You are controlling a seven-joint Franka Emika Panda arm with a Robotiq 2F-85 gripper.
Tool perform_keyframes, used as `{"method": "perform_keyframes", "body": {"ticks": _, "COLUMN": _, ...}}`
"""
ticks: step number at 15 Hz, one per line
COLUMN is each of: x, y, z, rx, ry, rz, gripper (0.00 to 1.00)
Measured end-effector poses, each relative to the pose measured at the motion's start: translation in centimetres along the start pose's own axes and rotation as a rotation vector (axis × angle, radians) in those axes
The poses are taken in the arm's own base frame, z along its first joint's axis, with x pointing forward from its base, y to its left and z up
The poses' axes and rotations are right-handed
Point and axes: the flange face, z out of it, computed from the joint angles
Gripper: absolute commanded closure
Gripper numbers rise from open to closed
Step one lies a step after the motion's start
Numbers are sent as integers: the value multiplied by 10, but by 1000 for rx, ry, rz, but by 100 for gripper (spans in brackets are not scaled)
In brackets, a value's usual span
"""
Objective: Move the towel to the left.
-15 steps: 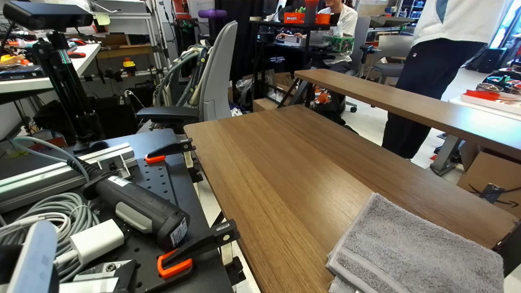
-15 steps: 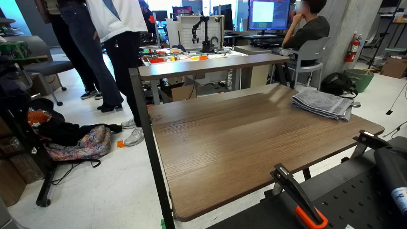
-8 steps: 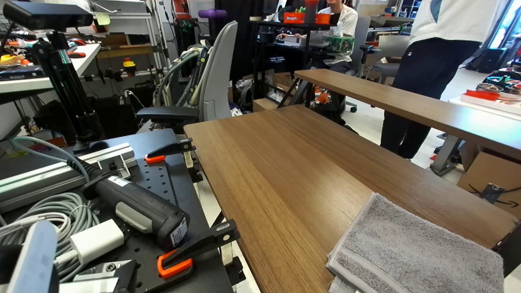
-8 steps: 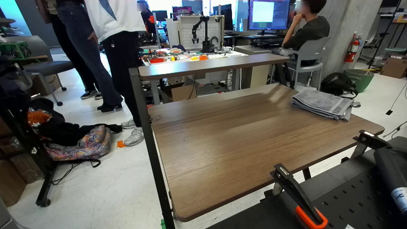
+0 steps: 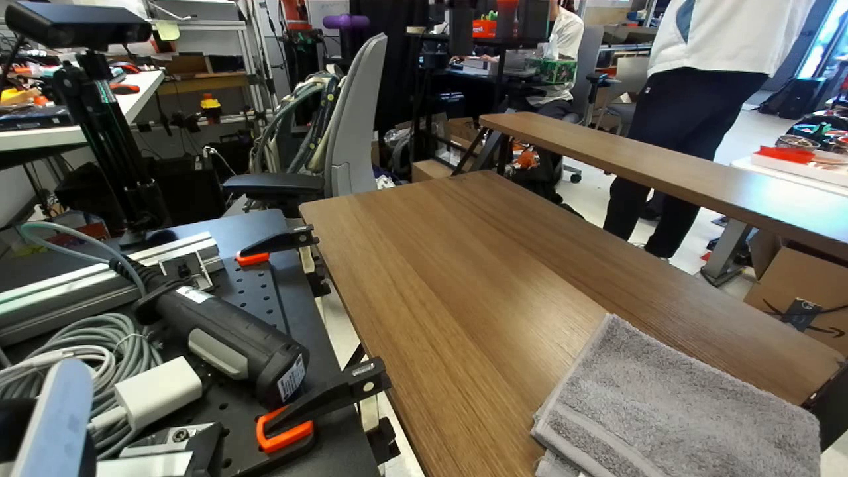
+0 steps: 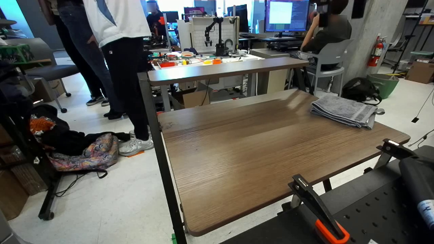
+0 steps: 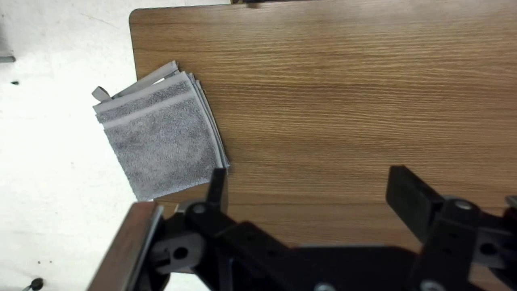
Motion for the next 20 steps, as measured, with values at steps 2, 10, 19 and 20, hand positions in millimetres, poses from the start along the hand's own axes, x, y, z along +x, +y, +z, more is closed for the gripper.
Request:
{"method": "perform_keyframes", "body": {"ticks": 2, "x": 8, "y": 22, "z": 22, "rx": 5, "ry": -16, "rz": 42, "gripper": 0}}
{"method": "perform_keyframes", "body": {"ticks": 10, "x": 29, "y": 125, "z": 102, "rx": -3, "ry": -49, "rz": 225, "gripper": 0}}
{"method": "perform_keyframes", "body": {"ticks": 19, "x": 28, "y": 198, "z": 220, "rx": -45, "ry": -83, "rz": 365, "gripper": 0}}
{"method": "perform_keyframes", "body": {"ticks": 20, "x": 28, "y": 200, "z": 231, "rx": -49, "ry": -78, "rz": 374, "gripper": 0}}
